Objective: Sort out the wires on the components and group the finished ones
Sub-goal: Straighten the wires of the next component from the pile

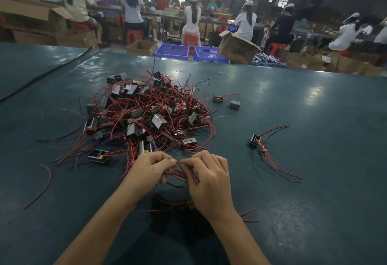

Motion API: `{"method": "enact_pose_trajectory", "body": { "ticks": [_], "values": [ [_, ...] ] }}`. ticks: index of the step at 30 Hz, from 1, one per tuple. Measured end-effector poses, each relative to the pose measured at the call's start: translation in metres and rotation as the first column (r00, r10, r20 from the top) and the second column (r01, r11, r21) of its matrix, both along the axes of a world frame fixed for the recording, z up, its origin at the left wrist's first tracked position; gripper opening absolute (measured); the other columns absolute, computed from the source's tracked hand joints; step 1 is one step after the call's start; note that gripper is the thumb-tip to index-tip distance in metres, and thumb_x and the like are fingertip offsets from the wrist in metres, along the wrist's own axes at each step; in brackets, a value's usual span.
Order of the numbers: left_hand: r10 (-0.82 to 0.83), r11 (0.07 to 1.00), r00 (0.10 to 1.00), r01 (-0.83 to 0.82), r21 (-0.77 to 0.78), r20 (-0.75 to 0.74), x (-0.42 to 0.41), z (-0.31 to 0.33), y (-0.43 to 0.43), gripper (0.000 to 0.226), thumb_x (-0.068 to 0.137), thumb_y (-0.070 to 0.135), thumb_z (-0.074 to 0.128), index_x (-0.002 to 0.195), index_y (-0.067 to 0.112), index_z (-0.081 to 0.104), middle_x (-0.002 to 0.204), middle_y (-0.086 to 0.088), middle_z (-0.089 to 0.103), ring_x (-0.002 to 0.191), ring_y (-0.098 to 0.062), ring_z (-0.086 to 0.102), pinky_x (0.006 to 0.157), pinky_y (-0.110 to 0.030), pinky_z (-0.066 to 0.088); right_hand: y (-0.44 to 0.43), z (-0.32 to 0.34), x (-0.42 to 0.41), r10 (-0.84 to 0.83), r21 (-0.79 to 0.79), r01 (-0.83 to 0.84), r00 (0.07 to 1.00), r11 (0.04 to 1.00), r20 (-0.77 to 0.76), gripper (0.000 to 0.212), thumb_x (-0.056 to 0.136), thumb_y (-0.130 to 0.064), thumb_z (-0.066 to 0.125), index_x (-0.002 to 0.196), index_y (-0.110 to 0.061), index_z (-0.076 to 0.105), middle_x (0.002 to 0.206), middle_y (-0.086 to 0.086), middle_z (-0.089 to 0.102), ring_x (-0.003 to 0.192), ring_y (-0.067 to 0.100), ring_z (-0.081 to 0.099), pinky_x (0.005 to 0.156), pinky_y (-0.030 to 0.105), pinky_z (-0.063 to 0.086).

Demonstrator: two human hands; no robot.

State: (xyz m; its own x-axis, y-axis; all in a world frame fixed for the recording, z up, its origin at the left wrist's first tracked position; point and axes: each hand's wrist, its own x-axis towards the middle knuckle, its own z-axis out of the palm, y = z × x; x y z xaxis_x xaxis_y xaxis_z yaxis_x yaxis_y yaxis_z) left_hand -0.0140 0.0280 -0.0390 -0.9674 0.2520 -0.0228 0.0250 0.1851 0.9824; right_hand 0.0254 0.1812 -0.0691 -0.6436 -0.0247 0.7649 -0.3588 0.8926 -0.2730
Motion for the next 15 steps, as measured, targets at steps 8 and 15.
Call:
{"method": "enact_pose_trajectory", "body": {
  "ticks": [8,15],
  "values": [
    [-0.039,0.985,0.886,-0.043,-0.166,-0.462,0.005,-0.004,-0.004,0.024,0.081,0.05,0.06,0.079,0.027,0.069,0.064,0.006,0.063,0.051,-0.014,0.053,0.05,-0.035,0.048,0.004,0.002,0.001,0.077,-0.058,-0.073,0.994,0.996,0.082,0.009,0.087,-0.024,0.068,0.091,-0.016,0.071,0.086,-0.006,0.062,0.077,0.012,0.057,0.075,0.031,0.042],
    [0.112,0.99,0.887,-0.139,-0.026,-0.447,0.005,-0.003,-0.002,0.03,0.086,0.04,0.058,0.067,0.019,0.067,0.059,-0.003,0.065,0.044,-0.017,0.051,0.044,-0.033,0.042,0.018,0.002,-0.004,0.227,-0.266,-0.141,0.918,0.954,0.327,0.019,0.089,-0.032,0.069,0.08,-0.016,0.074,0.075,-0.007,0.06,0.065,0.011,0.053,0.064,0.036,0.047]
  ]
}}
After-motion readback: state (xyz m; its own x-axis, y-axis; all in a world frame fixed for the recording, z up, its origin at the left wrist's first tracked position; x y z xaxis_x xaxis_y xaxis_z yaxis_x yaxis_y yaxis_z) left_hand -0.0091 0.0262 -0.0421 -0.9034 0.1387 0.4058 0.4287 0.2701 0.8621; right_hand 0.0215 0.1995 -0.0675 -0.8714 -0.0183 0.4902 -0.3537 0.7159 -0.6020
